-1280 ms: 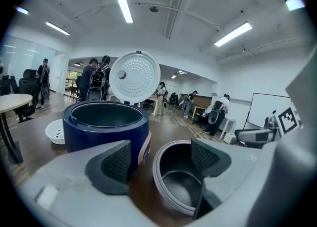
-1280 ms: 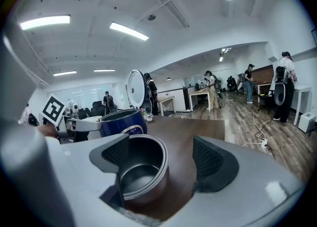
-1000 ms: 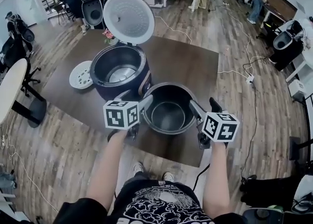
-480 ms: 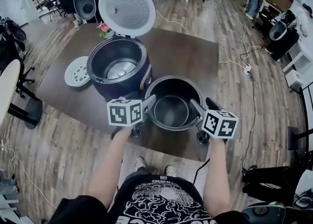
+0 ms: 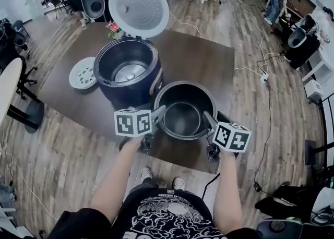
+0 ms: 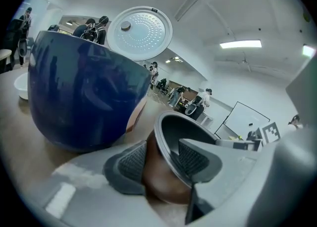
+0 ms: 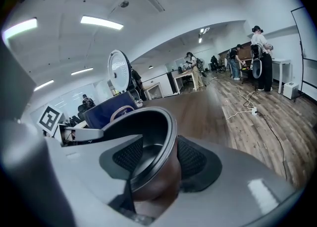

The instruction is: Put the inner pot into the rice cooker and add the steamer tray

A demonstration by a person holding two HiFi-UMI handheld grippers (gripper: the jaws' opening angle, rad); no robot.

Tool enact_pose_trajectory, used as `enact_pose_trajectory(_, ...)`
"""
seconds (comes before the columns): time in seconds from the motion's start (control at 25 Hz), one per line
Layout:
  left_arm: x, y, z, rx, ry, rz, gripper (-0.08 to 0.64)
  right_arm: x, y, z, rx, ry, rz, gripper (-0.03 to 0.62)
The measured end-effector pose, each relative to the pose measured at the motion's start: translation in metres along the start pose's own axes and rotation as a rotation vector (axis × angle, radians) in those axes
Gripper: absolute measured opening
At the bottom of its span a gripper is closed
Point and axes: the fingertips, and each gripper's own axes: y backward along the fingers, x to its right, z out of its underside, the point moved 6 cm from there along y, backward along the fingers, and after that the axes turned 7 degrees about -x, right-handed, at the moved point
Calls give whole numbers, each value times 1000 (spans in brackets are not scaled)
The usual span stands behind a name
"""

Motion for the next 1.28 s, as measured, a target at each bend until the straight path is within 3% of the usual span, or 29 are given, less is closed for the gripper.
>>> enact_pose_trajectory(0.24,9,-4,3,4,-1,-2,152,4,4,4,-6,5,32,155)
enact_pose_trajectory(0.68,14,-1,3,22,-15,-28,144,4,6,5,10,-27,50,126)
enact_pose_trajectory(0.88,16,6,-1,58,-17,-43,135,-3,14,-13,58,7,54,106)
enact_pose_trajectory(1.28,46,27,-44,157,-94,-22,135,-12,45,-56,166,66,46,109)
